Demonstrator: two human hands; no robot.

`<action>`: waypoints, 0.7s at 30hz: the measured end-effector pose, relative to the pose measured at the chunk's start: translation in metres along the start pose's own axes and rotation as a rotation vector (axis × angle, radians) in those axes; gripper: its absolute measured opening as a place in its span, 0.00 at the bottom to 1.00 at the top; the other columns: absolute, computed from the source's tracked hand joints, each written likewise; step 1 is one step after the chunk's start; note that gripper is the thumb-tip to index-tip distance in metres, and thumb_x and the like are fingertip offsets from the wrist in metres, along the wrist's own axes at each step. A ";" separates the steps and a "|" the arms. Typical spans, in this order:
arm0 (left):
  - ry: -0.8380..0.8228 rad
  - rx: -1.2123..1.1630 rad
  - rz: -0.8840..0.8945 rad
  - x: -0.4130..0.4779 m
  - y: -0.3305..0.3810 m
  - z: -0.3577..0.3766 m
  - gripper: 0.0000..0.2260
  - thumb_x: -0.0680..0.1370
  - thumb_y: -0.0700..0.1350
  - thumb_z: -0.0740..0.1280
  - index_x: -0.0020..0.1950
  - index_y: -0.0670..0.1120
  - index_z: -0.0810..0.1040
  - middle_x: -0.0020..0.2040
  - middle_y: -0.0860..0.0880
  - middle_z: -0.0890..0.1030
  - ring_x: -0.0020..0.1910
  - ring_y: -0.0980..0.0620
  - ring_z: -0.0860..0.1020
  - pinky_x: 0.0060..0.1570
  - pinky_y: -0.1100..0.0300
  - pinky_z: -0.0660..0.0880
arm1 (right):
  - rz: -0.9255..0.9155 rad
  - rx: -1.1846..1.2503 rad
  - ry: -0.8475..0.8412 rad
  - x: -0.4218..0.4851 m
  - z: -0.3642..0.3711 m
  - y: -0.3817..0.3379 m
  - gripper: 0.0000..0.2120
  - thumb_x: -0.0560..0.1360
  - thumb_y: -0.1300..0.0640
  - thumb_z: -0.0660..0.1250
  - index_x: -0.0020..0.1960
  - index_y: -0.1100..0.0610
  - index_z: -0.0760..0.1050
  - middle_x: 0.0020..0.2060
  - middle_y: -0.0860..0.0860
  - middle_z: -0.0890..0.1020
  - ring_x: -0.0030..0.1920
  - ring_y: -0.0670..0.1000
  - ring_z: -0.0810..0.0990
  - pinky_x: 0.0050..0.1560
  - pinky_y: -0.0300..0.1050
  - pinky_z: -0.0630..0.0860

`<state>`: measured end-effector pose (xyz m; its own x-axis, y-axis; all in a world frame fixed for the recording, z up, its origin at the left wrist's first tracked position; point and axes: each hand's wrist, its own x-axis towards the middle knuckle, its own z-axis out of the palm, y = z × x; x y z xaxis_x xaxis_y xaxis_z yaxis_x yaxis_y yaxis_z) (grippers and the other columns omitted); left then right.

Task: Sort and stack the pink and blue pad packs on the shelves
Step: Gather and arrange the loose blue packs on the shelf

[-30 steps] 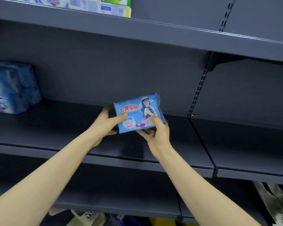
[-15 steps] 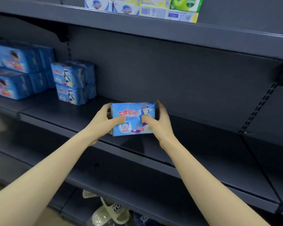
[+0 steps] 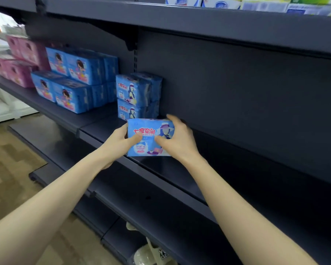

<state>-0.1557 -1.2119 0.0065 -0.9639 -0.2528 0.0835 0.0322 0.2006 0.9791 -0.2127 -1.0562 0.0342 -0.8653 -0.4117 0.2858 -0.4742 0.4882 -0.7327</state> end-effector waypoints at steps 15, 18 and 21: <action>0.095 0.094 -0.062 0.083 -0.020 -0.079 0.08 0.81 0.44 0.59 0.57 0.46 0.74 0.53 0.50 0.81 0.49 0.53 0.80 0.53 0.57 0.75 | -0.006 -0.143 -0.028 0.099 0.080 -0.017 0.29 0.71 0.54 0.70 0.69 0.55 0.65 0.65 0.54 0.69 0.64 0.53 0.70 0.61 0.43 0.67; 0.108 0.150 -0.050 0.091 -0.023 -0.087 0.07 0.80 0.44 0.60 0.57 0.46 0.74 0.52 0.49 0.81 0.50 0.51 0.80 0.55 0.54 0.75 | 0.009 -0.143 -0.027 0.107 0.089 -0.019 0.29 0.71 0.53 0.70 0.69 0.55 0.65 0.64 0.53 0.69 0.63 0.53 0.71 0.59 0.42 0.68; 0.100 0.211 -0.037 0.099 -0.027 -0.097 0.07 0.80 0.43 0.61 0.56 0.46 0.75 0.53 0.47 0.81 0.52 0.49 0.80 0.58 0.51 0.74 | 0.026 -0.161 -0.026 0.111 0.097 -0.020 0.28 0.71 0.53 0.70 0.68 0.54 0.66 0.64 0.53 0.68 0.62 0.52 0.71 0.58 0.41 0.68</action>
<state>-0.2268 -1.3345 0.0063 -0.9320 -0.3543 0.0766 -0.0687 0.3800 0.9224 -0.2836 -1.1868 0.0209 -0.8742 -0.4163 0.2501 -0.4733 0.6152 -0.6305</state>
